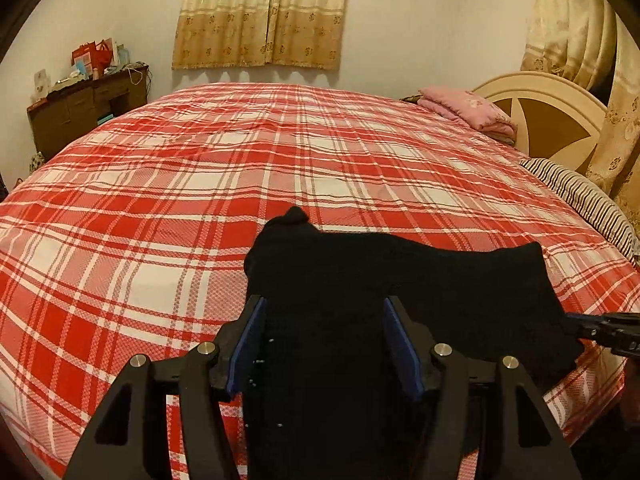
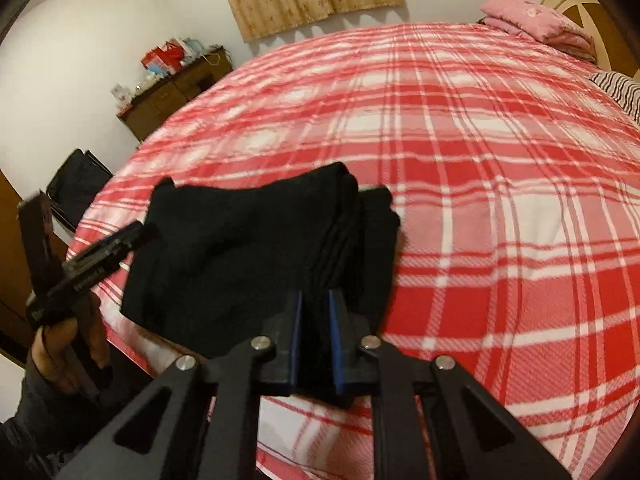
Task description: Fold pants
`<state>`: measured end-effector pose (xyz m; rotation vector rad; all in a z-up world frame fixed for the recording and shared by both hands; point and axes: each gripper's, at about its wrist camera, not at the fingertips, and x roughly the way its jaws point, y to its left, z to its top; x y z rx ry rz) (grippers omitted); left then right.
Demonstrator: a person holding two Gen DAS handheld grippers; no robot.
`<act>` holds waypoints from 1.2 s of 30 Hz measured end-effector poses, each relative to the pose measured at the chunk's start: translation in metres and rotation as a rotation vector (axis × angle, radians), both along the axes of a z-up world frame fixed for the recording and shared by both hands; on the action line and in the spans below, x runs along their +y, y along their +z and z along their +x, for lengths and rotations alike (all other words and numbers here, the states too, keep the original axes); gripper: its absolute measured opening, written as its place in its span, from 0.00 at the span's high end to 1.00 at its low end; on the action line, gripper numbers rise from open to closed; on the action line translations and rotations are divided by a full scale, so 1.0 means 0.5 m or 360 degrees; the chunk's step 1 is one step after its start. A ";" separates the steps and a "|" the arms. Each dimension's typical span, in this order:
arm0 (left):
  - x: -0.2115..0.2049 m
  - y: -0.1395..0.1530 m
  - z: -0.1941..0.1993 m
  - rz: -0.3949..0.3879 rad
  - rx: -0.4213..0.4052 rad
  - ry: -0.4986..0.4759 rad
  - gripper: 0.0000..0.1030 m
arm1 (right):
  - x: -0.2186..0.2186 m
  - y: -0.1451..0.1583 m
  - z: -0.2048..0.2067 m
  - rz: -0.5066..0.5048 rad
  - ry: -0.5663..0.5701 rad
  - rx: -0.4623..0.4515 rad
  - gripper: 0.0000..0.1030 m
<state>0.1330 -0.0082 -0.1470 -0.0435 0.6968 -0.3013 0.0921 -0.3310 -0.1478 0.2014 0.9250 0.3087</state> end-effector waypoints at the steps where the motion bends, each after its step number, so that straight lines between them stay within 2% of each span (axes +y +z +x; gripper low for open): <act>1: -0.001 -0.001 0.001 0.0009 -0.0002 0.0000 0.39 | -0.003 -0.006 0.000 -0.0015 -0.0010 0.0013 0.86; 2: -0.002 -0.003 0.002 0.0021 -0.0006 -0.0003 0.37 | -0.007 -0.012 0.002 -0.0022 -0.0023 0.0030 0.86; 3: -0.005 -0.008 0.003 0.0040 -0.0012 -0.0011 0.30 | -0.012 -0.018 0.008 -0.0018 -0.0031 0.0049 0.86; 5: -0.011 -0.026 0.011 0.0127 -0.0007 0.0024 0.29 | -0.017 -0.025 0.014 -0.0017 -0.0032 0.0070 0.86; 8: -0.009 -0.041 0.016 0.0085 0.0032 0.0014 0.29 | -0.018 -0.024 0.013 -0.0021 -0.0023 0.0076 0.83; 10: -0.009 -0.040 0.016 0.0076 0.0036 0.0011 0.29 | -0.009 -0.005 0.005 -0.0095 -0.0040 0.0014 0.77; 13: -0.013 -0.039 0.016 0.0078 0.0037 0.0003 0.28 | 0.013 0.030 -0.010 -0.0188 -0.0066 -0.0136 0.75; 14: -0.013 -0.040 0.015 0.0072 0.0042 0.0002 0.28 | 0.022 0.042 -0.013 -0.0190 -0.0053 -0.0186 0.71; 15: -0.013 -0.042 0.016 0.0070 0.0052 0.0001 0.28 | 0.029 0.051 -0.014 -0.0182 -0.0035 -0.0219 0.61; 17: -0.015 -0.045 0.017 0.0074 0.0062 0.0000 0.28 | 0.054 0.069 -0.013 -0.0136 0.0044 -0.0280 0.52; 20: -0.016 -0.044 0.018 0.0078 0.0066 -0.0007 0.28 | 0.092 0.074 -0.005 -0.0131 0.0141 -0.0334 0.48; 23: -0.015 -0.047 0.019 0.0071 0.0073 -0.0009 0.28 | 0.113 0.057 0.007 -0.0142 0.0187 -0.0298 0.47; 26: -0.013 -0.051 0.020 0.0058 0.0083 -0.0012 0.28 | 0.107 0.026 0.022 -0.0185 0.0152 -0.0219 0.47; 29: -0.013 -0.054 0.021 0.0046 0.0093 -0.0016 0.27 | 0.083 -0.017 0.044 -0.0193 0.0119 -0.0088 0.47; 36: -0.009 -0.046 0.016 0.0041 0.0091 -0.0020 0.26 | 0.082 -0.022 0.030 -0.0256 0.0190 -0.0136 0.46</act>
